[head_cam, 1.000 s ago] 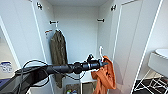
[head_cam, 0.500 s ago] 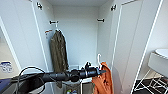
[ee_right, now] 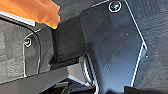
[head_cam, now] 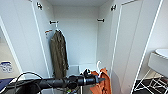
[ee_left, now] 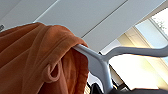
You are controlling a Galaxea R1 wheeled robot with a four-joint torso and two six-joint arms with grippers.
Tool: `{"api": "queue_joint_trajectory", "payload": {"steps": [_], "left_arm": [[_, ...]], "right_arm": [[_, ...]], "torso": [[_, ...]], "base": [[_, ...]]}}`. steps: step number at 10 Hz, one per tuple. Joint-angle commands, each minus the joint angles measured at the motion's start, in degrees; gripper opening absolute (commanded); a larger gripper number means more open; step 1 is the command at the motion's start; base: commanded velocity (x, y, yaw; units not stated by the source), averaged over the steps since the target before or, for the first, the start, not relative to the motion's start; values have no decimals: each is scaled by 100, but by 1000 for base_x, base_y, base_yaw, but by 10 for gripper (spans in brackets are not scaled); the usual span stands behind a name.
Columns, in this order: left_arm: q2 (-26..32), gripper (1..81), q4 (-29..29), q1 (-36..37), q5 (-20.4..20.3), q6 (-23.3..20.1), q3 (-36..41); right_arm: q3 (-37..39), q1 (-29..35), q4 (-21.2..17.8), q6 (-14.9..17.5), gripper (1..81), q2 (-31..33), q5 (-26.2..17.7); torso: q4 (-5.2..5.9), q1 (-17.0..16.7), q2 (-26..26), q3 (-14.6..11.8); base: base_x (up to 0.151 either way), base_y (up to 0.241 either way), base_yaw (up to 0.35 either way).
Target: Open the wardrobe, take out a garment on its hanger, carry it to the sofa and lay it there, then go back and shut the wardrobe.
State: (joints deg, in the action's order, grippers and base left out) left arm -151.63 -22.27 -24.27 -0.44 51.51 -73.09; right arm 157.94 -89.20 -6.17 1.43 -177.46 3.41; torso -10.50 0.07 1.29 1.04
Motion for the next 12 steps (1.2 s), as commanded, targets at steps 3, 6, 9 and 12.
{"api": "queue_joint_trajectory", "payload": {"steps": [3,6,9,12], "left_arm": [[-52,10,-216,902,-607,-53,296],[-26,10,-216,876,-650,-53,296],[0,10,-278,814,-659,-62,348],[0,10,-295,761,-668,-62,427]], "right_arm": [[-45,257,-51,-11,811,-29,-315],[-45,274,-51,-11,811,-29,-315],[-45,257,-51,-11,811,-29,-315],[-45,231,-51,-11,811,-29,-315]], "torso": [[0,0,0,0],[0,0,0,0],[0,0,0,0],[0,6,-4,2]], "base": [[0,0,0],[0,0,0],[0,0,0],[-83,0,0]]}}
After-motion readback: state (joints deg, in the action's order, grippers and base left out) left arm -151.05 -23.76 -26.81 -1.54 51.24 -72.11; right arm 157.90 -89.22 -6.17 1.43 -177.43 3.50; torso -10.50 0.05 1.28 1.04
